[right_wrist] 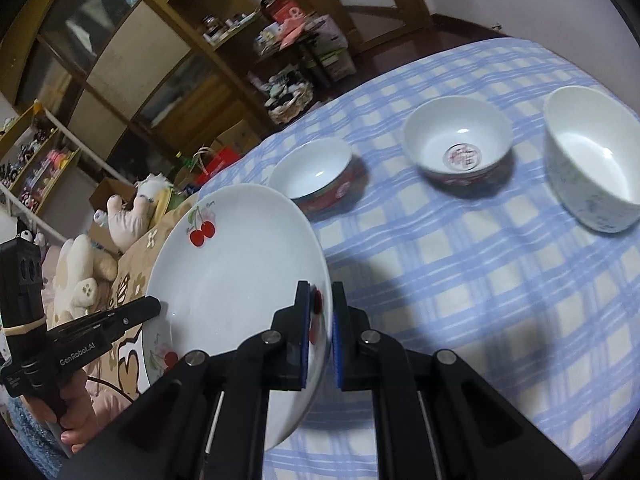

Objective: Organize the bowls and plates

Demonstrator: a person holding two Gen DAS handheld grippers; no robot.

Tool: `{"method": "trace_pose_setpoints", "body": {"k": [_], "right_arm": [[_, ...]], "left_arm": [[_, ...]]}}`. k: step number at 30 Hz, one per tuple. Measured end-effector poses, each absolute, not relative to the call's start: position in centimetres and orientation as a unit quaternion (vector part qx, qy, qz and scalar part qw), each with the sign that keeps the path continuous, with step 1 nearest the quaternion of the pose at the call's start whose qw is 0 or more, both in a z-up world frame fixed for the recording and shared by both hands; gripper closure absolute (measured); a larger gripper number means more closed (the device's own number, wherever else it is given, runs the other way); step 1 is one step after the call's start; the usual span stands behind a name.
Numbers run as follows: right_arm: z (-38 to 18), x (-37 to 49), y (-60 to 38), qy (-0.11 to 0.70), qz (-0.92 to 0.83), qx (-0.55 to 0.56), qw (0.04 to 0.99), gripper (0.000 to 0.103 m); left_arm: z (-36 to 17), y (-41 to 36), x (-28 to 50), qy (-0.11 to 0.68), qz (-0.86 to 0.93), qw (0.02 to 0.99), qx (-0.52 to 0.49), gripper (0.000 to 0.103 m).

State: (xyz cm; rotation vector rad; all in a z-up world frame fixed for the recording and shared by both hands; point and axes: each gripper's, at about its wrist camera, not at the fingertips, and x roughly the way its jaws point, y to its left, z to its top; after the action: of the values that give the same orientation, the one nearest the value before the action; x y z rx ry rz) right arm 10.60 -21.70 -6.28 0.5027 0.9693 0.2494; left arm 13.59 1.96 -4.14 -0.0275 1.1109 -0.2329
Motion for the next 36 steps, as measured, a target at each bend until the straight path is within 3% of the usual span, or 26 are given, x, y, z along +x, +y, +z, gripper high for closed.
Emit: {"method": "trace_pose_setpoints", "body": {"k": [13,36], "right_arm": [[-8.6,11.4,-16.9,0.486,0.150,0.219,0.832,0.095],[-13.4,12.5,-14.4,0.532,0.124,0.183,0.817,0.095]], "left_arm": [[-7.9,6.7,12.8,0.556,-0.065,0.827,-0.055,0.095],[-14.2,7.0,15.4,0.620,-0.041,0.782,-0.053,0.093]]}}
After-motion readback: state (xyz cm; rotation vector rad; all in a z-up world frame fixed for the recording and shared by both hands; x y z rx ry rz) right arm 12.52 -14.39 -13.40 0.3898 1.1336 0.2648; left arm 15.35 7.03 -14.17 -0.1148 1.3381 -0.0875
